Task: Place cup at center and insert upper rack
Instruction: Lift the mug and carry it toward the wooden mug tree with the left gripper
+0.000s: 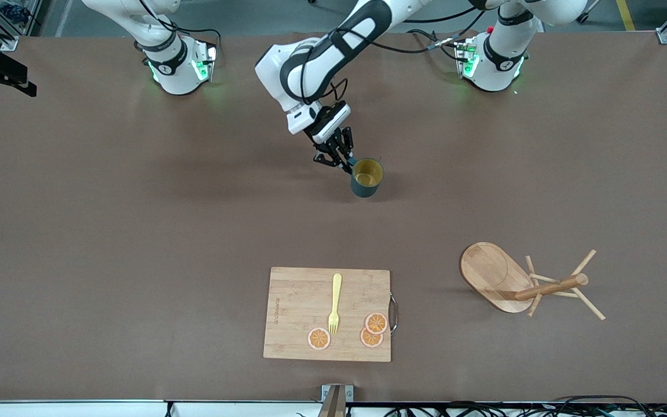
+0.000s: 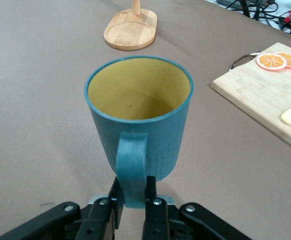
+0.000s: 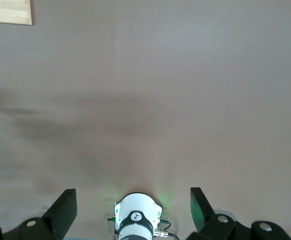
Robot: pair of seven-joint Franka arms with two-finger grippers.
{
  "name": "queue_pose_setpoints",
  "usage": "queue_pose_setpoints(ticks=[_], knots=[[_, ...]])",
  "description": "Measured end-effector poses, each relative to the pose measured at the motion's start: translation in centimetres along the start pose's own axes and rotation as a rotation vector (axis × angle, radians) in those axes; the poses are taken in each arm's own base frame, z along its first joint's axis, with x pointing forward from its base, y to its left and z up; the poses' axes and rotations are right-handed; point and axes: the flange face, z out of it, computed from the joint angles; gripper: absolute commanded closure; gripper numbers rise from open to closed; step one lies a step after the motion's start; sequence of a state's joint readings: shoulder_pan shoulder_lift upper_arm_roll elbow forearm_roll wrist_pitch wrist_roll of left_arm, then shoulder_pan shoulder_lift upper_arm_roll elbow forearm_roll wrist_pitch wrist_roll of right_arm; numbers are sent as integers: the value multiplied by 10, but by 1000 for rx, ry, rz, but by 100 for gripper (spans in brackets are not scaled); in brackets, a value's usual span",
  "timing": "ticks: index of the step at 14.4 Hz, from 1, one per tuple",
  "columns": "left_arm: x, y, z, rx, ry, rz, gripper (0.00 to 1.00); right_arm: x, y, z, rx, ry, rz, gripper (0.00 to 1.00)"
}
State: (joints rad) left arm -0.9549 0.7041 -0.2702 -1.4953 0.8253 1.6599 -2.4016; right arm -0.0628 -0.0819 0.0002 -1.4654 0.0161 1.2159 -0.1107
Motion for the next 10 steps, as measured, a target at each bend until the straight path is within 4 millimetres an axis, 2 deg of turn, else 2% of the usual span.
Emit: queue_pose_setpoints(ticks=[3, 6, 8, 10], knots=[[60, 21, -30, 27, -124, -43, 99, 1, -3, 0, -1, 2, -8, 0], [135, 38, -55, 18, -281, -93, 99, 1, -5, 0, -2, 3, -13, 0], [187, 47, -61, 8, -388, -149, 99, 1, -5, 0, -2, 3, -13, 0], [237, 54, -58, 9, -505, -196, 99, 1, -2, 0, 2, 3, -7, 0]])
